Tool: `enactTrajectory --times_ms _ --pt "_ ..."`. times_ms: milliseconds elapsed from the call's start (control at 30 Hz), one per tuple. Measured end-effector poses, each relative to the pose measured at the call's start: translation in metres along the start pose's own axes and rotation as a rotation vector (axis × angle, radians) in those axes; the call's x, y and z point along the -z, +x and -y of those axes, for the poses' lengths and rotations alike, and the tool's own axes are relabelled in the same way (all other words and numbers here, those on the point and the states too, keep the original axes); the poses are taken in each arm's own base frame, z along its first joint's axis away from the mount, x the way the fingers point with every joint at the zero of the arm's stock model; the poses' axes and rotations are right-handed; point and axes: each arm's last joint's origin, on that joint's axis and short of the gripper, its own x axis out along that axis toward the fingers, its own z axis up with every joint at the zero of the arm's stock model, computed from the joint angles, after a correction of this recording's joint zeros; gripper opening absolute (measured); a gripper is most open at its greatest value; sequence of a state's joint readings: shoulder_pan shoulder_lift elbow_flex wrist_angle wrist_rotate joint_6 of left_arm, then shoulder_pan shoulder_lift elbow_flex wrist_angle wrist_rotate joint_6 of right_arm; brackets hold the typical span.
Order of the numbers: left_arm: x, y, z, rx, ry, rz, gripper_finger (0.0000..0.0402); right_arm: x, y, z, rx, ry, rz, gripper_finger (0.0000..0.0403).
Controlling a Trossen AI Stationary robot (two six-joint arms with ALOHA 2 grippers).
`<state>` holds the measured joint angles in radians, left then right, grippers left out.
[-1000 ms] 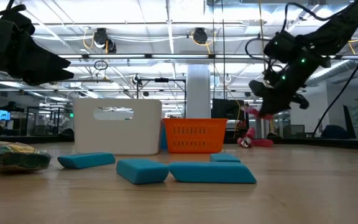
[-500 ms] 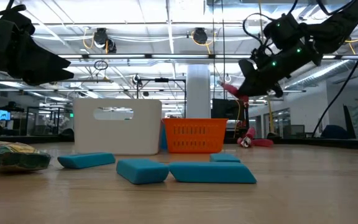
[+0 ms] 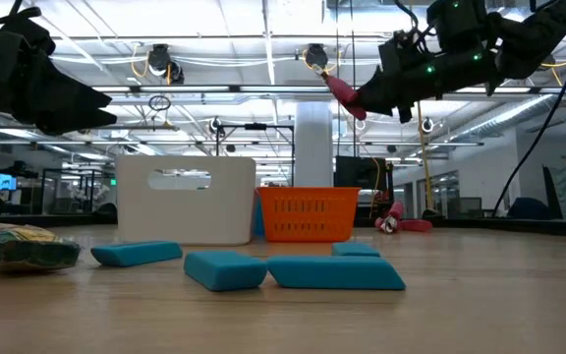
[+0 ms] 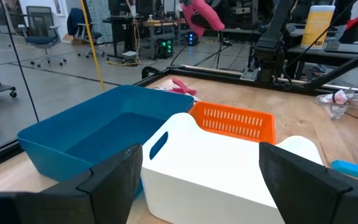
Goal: Pick & Place School Supplies
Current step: Put the pink hole puncher into the blue bin
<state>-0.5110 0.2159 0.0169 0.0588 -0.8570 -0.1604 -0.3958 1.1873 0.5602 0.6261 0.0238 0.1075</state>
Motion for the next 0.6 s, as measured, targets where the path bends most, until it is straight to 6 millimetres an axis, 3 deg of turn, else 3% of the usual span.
enactTrajectory --times_ms 200,600 --pt "-0.007 0.000 0.001 0.007 -0.054 0.052 0.0324 0.009 0.013 0.000 -0.001 0.026 -0.001 0.0049" --pt "-0.015 -0.001 0.001 0.012 -0.137 0.115 0.0324 0.019 0.085 0.006 0.035 0.007 -0.156 0.0049"
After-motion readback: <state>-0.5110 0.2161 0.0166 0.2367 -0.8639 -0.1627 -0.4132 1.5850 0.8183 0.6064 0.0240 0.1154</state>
